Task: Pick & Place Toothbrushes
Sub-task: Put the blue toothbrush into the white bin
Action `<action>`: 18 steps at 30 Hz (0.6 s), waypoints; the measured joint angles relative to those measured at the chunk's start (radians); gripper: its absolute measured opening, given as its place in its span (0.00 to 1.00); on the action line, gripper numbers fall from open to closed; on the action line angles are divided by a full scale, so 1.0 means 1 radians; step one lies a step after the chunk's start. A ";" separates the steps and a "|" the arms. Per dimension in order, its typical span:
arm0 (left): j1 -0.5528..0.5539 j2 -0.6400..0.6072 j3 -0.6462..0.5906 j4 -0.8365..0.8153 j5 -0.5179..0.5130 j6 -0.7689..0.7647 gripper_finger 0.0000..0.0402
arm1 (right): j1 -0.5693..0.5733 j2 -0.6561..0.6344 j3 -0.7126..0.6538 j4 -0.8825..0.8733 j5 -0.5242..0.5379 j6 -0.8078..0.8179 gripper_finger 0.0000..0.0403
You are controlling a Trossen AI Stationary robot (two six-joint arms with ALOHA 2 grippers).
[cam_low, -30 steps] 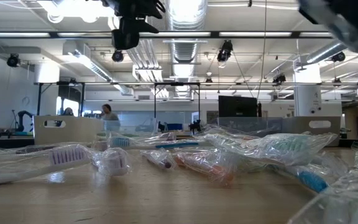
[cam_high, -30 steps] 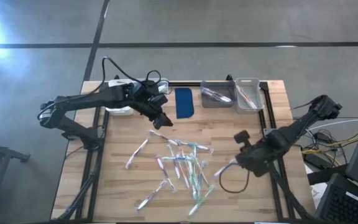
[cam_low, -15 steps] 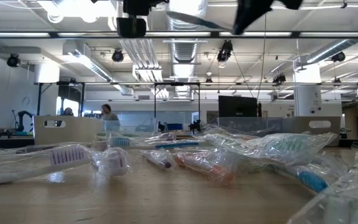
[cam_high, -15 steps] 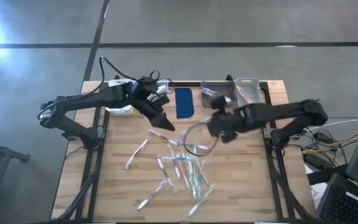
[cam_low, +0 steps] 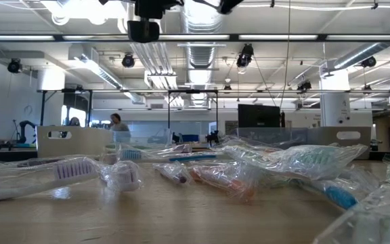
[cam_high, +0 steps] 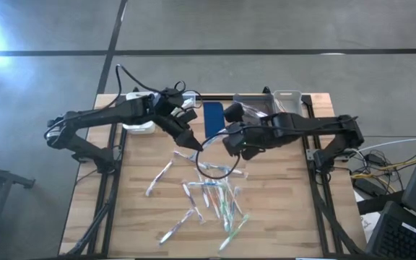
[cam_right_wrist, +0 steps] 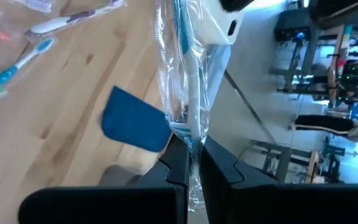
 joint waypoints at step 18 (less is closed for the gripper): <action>0.004 0.002 -0.001 -0.011 0.006 -0.004 0.12 | -0.024 0.060 0.074 0.013 -0.003 -0.079 0.03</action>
